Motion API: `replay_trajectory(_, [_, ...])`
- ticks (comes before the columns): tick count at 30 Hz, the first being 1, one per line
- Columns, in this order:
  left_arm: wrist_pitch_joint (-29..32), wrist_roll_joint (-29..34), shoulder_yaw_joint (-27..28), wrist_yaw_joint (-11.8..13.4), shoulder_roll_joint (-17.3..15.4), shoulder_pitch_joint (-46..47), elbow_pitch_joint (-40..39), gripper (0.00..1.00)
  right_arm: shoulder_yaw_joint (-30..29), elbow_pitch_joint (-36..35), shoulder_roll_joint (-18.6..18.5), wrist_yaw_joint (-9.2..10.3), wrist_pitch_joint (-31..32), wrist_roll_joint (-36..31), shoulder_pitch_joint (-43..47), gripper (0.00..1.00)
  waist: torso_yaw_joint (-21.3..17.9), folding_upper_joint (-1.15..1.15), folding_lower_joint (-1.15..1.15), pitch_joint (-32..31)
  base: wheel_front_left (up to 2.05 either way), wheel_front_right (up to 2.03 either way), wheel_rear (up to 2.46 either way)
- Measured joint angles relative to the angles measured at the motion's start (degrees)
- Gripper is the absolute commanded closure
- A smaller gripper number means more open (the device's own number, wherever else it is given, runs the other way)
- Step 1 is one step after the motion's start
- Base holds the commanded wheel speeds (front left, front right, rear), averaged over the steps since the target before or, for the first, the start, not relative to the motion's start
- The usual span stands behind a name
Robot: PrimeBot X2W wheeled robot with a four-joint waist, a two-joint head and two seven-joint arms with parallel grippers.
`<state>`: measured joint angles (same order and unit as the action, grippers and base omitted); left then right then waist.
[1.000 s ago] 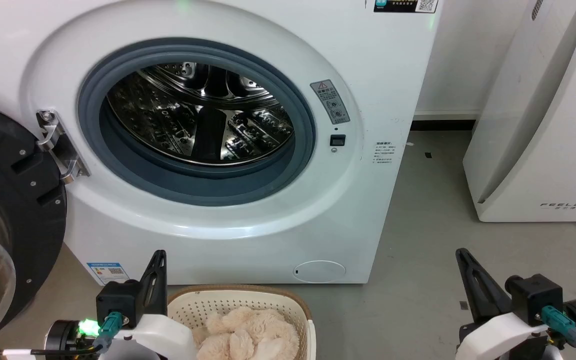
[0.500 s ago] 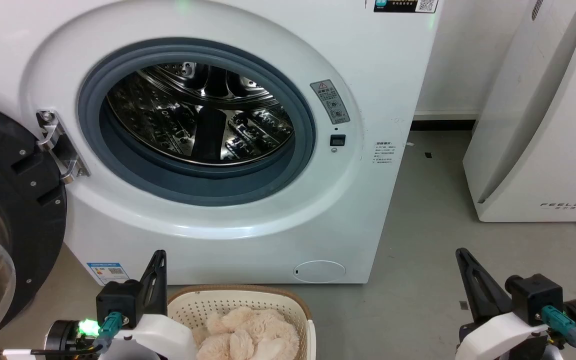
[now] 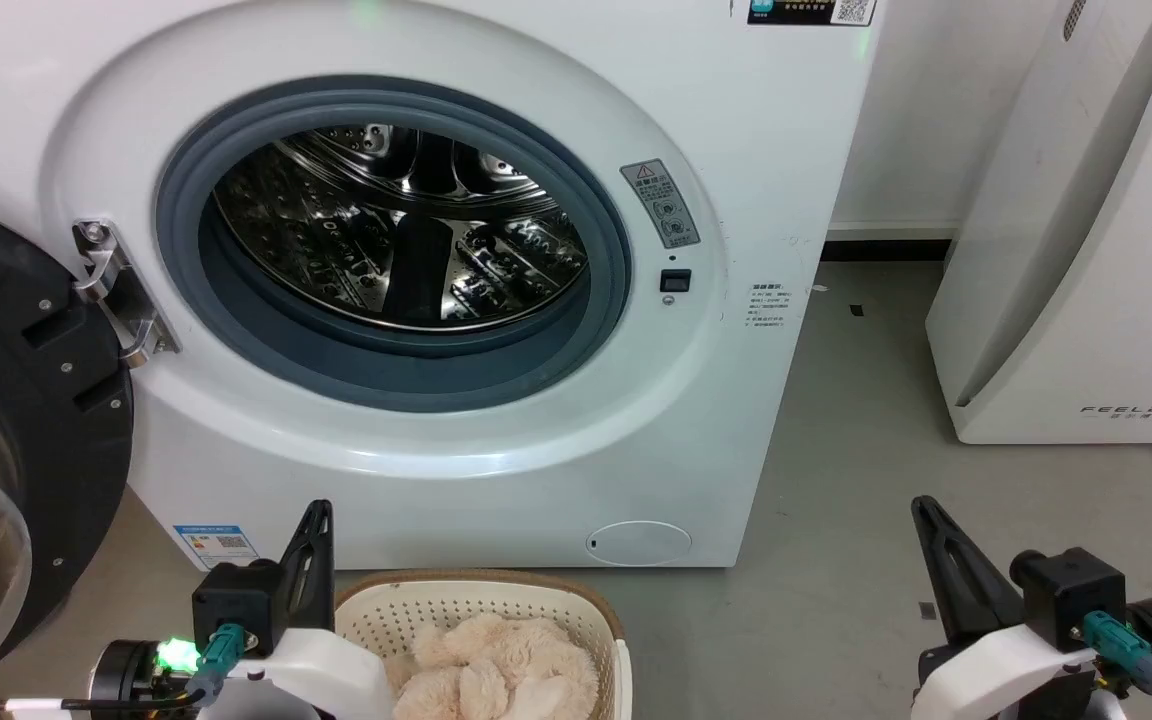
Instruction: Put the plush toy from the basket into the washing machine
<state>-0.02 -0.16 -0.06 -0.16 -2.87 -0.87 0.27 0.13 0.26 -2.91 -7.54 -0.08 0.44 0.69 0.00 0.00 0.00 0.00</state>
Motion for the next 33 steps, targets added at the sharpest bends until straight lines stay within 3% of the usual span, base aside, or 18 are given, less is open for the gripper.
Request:
replay_trajectory(2, [0.0, 0.0, 0.0, 0.0, 0.0, 0.0, 0.0, 1.0, 0.0, 0.0, 0.0, 0.0, 0.0, 0.0, 0.0, 1.0, 0.0, 0.0, 0.0, 0.0, 0.0, 0.0, 0.0])
replay_trajectory(3, [0.0, 0.0, 0.0, 0.0, 0.0, 0.0, 0.0, 0.0, 0.0, 0.0, 0.0, 0.0, 0.0, 0.0, 0.0, 0.0, 0.0, 0.0, 0.0, 0.0, 0.0, 0.0, 0.0])
replay_trajectory(5, [0.0, 0.0, 0.0, 0.0, 0.0, 0.0, 0.1, 0.0, 0.1, 0.0, 0.0, 0.0, 0.0, 0.0, 0.0, 0.0, 0.0, 0.0, 0.0, 0.0, 0.0, 0.0, 0.0])
replay_trajectory(6, [0.0, 0.0, 0.0, 0.0, 0.0, 0.0, 0.1, 1.0, 0.1, 0.0, 0.0, 0.0, 0.0, 0.0, 0.0, 1.0, 0.0, 0.0, 0.0, 0.0, 0.0, 0.0, 0.0])
replay_trajectory(7, [0.0, 0.0, 0.0, 0.0, 0.0, 0.0, 0.1, 0.0, 0.1, 0.0, 0.0, 0.0, 0.0, 0.0, 0.0, 0.0, 0.0, 0.0, 0.0, 0.0, 0.0, 0.0, 0.0])
replay_trajectory(33, [-2.9, -1.0, -1.5, -0.1, 0.0, 0.1, 3.7, 0.0, -0.3, 0.6, 0.0, 0.0, -2.7, 1.2, 0.0, 0.0, -0.6, 0.0, 0.0, 3.2, 0.0, 0.0, 0.0])
